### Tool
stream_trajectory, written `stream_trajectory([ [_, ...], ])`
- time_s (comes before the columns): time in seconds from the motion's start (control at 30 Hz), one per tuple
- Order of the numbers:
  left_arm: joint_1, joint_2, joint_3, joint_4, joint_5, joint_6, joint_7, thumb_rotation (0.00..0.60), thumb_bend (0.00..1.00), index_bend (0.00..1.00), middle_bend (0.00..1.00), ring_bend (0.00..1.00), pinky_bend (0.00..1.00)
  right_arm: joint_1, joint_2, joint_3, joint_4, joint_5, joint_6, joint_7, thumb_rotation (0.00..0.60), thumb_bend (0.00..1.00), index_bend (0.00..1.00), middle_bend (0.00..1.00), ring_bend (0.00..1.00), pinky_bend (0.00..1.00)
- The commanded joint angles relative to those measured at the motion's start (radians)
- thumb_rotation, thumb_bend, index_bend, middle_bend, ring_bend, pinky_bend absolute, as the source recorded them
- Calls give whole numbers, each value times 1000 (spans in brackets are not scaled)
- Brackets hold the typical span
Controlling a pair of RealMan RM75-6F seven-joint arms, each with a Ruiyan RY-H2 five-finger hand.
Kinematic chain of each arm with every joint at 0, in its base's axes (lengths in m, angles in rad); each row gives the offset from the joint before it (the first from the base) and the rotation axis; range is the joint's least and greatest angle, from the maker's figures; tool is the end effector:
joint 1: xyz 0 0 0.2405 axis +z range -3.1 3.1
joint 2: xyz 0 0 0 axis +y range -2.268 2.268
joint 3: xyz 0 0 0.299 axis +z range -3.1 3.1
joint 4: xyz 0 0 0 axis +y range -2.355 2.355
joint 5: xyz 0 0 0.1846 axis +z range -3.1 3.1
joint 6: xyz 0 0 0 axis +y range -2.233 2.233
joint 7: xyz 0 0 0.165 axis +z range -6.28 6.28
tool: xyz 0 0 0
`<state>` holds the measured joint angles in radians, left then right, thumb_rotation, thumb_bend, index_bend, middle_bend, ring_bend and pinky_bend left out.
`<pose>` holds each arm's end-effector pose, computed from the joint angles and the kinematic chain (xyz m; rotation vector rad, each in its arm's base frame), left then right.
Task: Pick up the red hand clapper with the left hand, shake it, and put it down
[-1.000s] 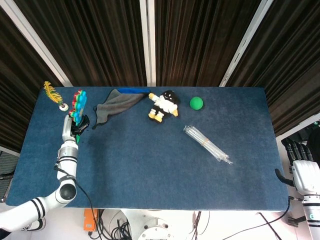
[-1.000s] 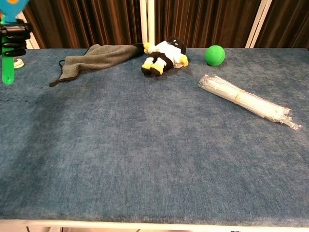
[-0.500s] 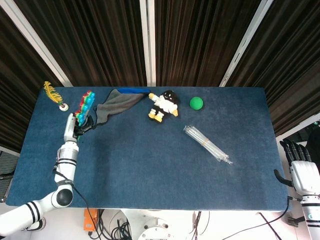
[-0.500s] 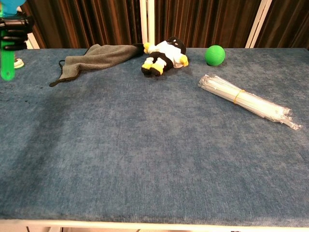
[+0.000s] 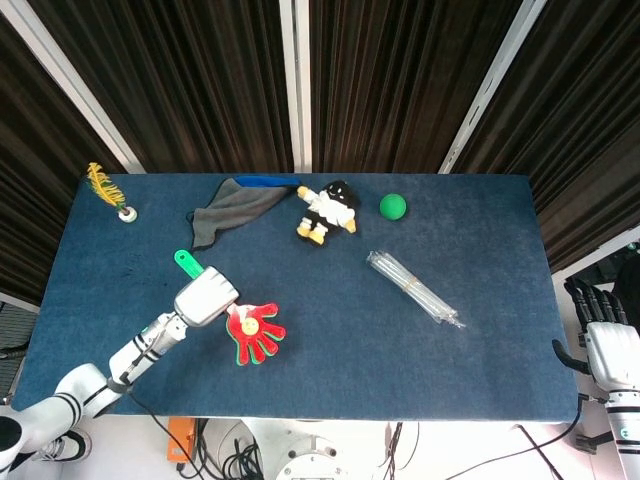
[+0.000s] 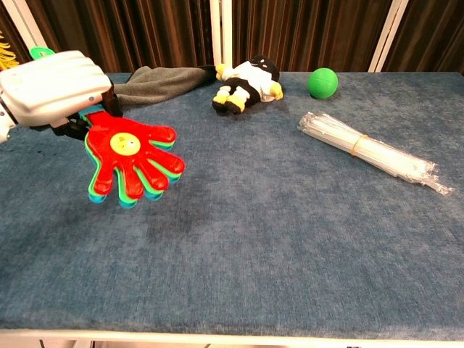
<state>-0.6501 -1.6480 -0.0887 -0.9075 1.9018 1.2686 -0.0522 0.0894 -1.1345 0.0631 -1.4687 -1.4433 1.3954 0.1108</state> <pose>-0.2057 0.3668 0.0084 -2.0811 -0.2680 -1.1292 -0.3766 -0.2085 0.2038 1.3551 -0.9661 0.8267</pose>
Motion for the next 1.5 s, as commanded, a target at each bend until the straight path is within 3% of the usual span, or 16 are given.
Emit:
stream_trajectory([
  [0.03, 12, -40, -4, -48, -202, 32, -164, 600, 643, 1000, 1000, 1000, 1000, 0, -2, 0, 4, -1, 1, 5, 600, 240, 0, 0, 0, 0],
  [0.23, 71, 14, -184, -414, -570, -114, -542, 600, 655, 1000, 1000, 1000, 1000, 0, -3, 0, 4, -4, 1, 4, 600, 240, 0, 0, 0, 0],
  [0.37, 108, 117, -350, -669, -951, -317, -752, 600, 660, 1000, 1000, 1000, 1000, 2, -4, -1, 2, -5, -1, 1, 600, 240, 0, 0, 0, 0],
  [0.43, 113, 144, -390, -703, -1060, -358, -767, 600, 663, 1000, 1000, 1000, 1000, 3, -5, -1, 2, -5, -3, -1, 600, 240, 0, 0, 0, 0],
  [0.53, 114, 155, -401, -716, -1113, -358, -734, 600, 666, 1000, 1000, 1000, 1000, 5, -6, -1, 1, -2, -8, -5, 600, 241, 0, 0, 0, 0],
  [0.67, 119, 151, -396, -713, -1060, -370, -729, 600, 669, 1000, 1000, 1000, 1000, 7, -7, 1, -2, -3, -8, -8, 600, 244, 0, 0, 0, 0],
  [0.73, 124, 149, -377, -700, -961, -367, -735, 600, 674, 1000, 1000, 1000, 1000, 6, -7, 1, -4, -2, -8, -10, 600, 255, 0, 0, 0, 0],
  [0.87, 107, 170, -277, -645, -687, -390, -707, 600, 678, 1000, 1000, 1000, 1000, 6, -5, 1, -6, 1, -8, -12, 600, 267, 0, 0, 0, 0],
  [0.93, 75, 179, -200, -557, -510, -372, -599, 600, 677, 1000, 1000, 1000, 1000, 7, -5, 1, -5, 2, -11, -9, 600, 266, 0, 0, 0, 0],
  [1.0, 46, 145, -115, -380, -306, -270, -329, 600, 675, 1000, 1000, 1000, 1000, 8, -3, -2, -4, 2, -20, 1, 600, 262, 0, 0, 0, 0],
  [1.1, 30, 84, -26, -201, -140, -175, -52, 600, 671, 1000, 1000, 1000, 1000, 10, 0, -4, -1, 6, -32, 14, 600, 254, 0, 0, 0, 0],
  [1.23, 18, 50, 22, -118, -97, -167, 94, 600, 669, 1000, 1000, 1000, 1000, 11, -1, -5, 6, 9, -39, 20, 600, 254, 0, 0, 0, 0],
  [1.4, 11, 47, 23, -130, -126, -139, 57, 600, 667, 1000, 1000, 1000, 1000, 8, 8, -10, 3, -8, -29, 37, 600, 244, 0, 0, 0, 0],
  [1.5, 46, 12, -34, -188, -238, -93, -89, 600, 667, 1000, 1000, 1000, 1000, 9, 6, -8, 7, -1, -33, 38, 600, 244, 0, 0, 0, 0],
])
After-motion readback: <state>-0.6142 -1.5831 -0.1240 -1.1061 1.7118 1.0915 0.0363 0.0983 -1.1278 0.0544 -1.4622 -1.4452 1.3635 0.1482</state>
